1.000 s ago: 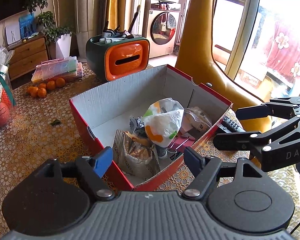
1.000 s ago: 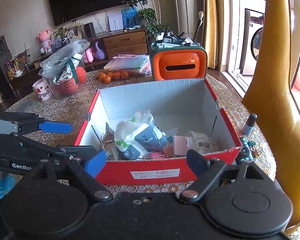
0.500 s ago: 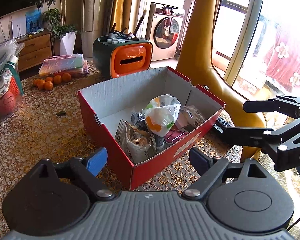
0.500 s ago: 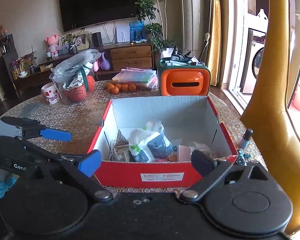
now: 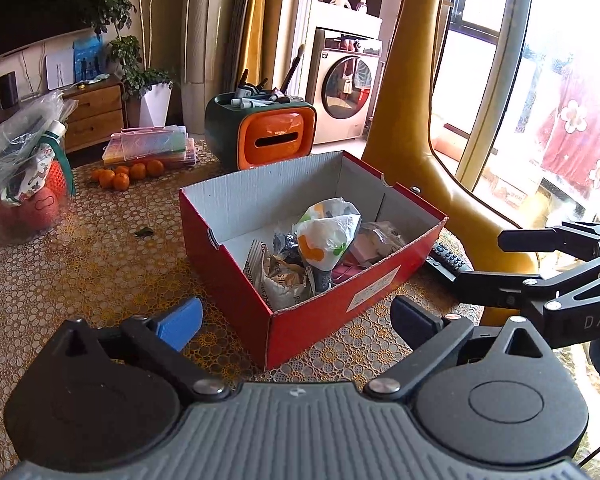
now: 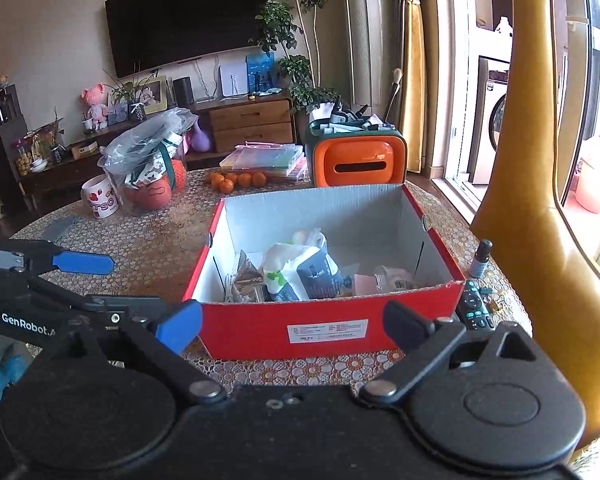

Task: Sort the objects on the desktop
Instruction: 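Pull both open tools back from the shoebox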

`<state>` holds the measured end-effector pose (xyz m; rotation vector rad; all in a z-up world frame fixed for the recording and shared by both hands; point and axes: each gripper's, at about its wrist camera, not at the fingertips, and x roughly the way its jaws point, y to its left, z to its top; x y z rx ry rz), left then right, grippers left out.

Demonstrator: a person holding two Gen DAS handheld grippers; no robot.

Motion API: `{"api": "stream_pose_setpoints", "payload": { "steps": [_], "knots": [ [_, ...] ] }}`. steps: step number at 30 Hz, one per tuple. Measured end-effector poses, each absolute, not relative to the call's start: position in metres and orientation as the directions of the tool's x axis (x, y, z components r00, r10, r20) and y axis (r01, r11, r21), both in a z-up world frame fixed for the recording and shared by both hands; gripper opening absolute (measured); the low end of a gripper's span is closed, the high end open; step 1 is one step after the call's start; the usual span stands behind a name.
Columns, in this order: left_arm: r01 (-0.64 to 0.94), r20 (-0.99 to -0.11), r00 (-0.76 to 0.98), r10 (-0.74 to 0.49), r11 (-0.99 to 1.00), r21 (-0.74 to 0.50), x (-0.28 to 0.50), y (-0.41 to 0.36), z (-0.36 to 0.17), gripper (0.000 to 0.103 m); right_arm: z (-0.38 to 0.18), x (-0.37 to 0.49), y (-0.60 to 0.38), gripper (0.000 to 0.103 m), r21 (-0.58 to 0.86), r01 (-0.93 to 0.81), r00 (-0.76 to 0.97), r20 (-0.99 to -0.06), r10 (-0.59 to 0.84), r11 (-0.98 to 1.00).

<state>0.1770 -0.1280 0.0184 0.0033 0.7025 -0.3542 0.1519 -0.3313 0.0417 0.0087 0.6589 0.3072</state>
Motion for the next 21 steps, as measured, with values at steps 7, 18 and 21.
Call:
{"api": "stream_pose_setpoints", "payload": {
  "steps": [7,18,21],
  "knots": [
    [0.323,-0.629,0.712,-0.311,0.941,-0.1,0.165,-0.128,0.017,0.101,0.039,0.138,-0.33,0.097,0.099,-0.242,0.765,-0.592,0.253,0.965],
    [0.334,-0.638,0.717,-0.28,0.942,-0.038,0.157,-0.134,0.008,0.101,0.025,0.125,-0.32,0.097,0.12,-0.216,0.754,-0.61,0.244,0.969],
    [0.332,-0.635,0.721,-0.275,0.943,-0.031,0.155,-0.134,0.007,0.101,0.024,0.123,-0.322,0.097,0.141,-0.203,0.75,-0.613,0.247,0.969]
  ]
}}
